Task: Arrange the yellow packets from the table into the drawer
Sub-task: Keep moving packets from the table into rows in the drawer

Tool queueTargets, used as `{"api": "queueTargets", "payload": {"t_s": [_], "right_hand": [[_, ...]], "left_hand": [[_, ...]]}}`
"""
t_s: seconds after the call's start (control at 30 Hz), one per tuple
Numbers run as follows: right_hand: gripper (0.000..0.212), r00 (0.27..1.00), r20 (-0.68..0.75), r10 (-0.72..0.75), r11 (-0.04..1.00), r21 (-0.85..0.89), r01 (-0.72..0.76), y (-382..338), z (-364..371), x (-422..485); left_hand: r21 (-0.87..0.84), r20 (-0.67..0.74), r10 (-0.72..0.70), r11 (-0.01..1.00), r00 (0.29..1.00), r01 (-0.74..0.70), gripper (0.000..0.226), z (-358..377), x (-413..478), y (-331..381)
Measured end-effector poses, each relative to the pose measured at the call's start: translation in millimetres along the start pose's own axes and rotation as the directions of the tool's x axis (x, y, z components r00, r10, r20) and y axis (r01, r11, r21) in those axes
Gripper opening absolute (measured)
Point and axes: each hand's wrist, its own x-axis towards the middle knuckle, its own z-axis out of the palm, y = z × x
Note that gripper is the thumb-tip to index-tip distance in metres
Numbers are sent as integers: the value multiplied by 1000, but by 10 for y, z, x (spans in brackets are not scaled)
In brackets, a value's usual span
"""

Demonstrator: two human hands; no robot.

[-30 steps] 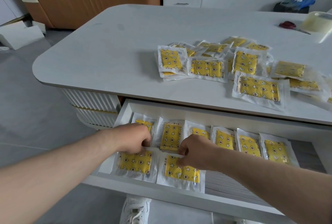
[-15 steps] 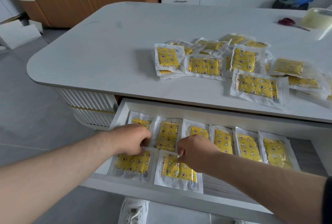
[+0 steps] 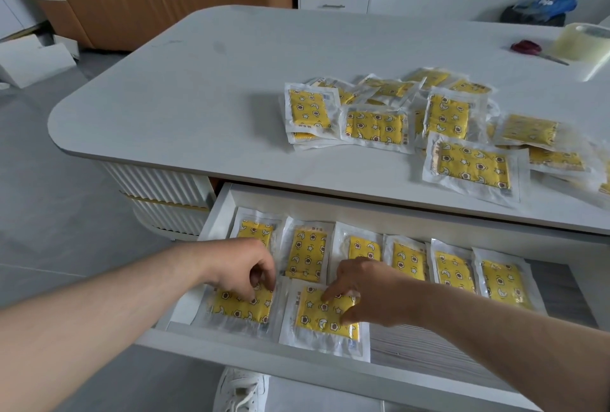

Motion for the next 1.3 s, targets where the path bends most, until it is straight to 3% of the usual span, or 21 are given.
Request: {"api": "queueTargets", "payload": {"t_s": [0.47,0.63,0.73,0.8,0.87,0.97,1.03,1.2,1.3], "right_hand": [[41,1000,23,5,1000,0,-5,-337,-352,-257],[19,992,-115,50,987,157,-31,-616,-1076,-837],[9,939,-321,126,972,228,-52,-526,-1480,-1177],[7,849,-488,202,964,251,-85,-340,-1656,-1283],[12,780,-565,267,959,232,-160,-124,-1753,-1277],[24,745,-570,347,938,186,-294,221,-1846,-1191],[39,754,-550,361,930,151,-335,370,-1886,-1130],[55,802,-469,371,926,116,-360,472,-1882,-994],[64,810,-452,374,919,65,-388,540,-1849,-941]], "left_hand": [[-42,-3,-44,998,999,44,32,-143,-139,235],[-129,-190,12,991,982,-37,3,-739,-425,736],[-220,-411,19,968,911,-119,8,-1065,-451,976],[-238,-548,-20,962,836,-133,14,-1257,-368,1072],[-277,-662,-113,955,741,-102,20,-1427,-222,1054],[-473,-734,-353,879,580,-63,22,-1644,26,875],[-585,-720,-470,806,510,-84,29,-1704,152,761],[-640,-703,-572,768,422,-26,48,-1654,422,582],[-681,-657,-610,733,443,-2,48,-1625,510,520]]}}
